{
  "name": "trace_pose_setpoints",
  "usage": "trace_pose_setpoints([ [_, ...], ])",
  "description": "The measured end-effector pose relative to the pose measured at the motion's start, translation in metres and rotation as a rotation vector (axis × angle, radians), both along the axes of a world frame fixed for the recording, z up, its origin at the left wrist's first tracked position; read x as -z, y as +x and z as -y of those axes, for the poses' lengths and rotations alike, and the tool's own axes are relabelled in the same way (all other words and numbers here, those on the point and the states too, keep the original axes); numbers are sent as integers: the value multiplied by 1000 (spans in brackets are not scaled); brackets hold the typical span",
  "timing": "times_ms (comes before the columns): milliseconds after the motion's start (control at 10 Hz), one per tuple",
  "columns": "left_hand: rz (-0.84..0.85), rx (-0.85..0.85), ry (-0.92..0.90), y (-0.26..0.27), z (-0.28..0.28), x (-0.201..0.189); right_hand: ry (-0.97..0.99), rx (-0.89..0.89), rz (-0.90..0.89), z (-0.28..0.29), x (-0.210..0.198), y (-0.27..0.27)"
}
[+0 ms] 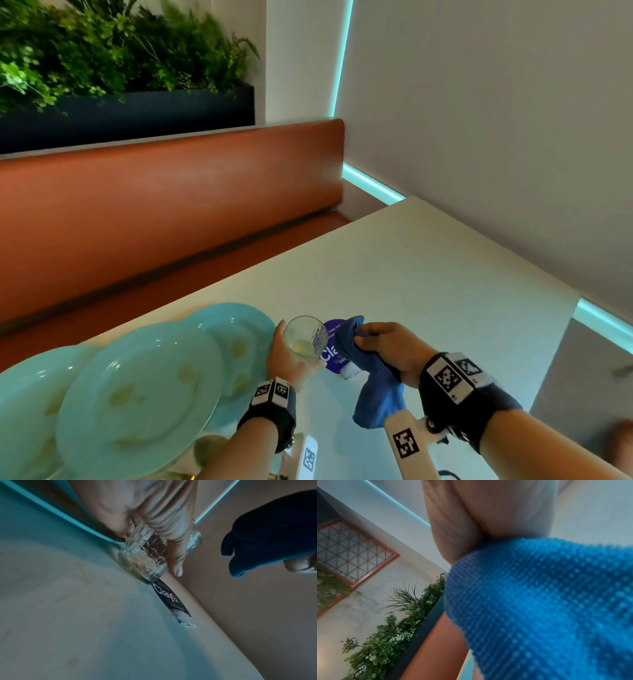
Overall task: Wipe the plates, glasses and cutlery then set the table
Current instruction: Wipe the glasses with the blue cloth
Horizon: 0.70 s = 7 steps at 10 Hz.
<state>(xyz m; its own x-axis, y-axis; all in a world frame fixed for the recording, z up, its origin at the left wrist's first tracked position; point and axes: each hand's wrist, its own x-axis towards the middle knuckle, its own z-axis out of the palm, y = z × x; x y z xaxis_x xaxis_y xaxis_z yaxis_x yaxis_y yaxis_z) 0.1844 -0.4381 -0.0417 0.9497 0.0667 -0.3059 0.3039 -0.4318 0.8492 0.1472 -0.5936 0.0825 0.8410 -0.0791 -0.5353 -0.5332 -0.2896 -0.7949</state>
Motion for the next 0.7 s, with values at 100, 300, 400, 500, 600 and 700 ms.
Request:
trace_pose_setpoints([
  [100, 88, 64, 52, 0, 0, -1, -53, -24, 46, -2, -4, -2],
  [300, 395, 291, 109, -26, -8, -27, -288, -195, 152, -26, -18, -20],
  [400, 476, 390, 209, -43, -16, -38, -588, -406, 177, -51, -24, -41],
  [500, 549, 494, 174, -70, -31, -50, -774, -540, 208, -83, -32, -69],
  [600, 666, 608, 179, -107, -53, -61, -784, -578, 221, -112, -40, -103],
  [700, 754, 586, 252, -145, -79, -76, -720, -581, 165, -130, -45, -136],
])
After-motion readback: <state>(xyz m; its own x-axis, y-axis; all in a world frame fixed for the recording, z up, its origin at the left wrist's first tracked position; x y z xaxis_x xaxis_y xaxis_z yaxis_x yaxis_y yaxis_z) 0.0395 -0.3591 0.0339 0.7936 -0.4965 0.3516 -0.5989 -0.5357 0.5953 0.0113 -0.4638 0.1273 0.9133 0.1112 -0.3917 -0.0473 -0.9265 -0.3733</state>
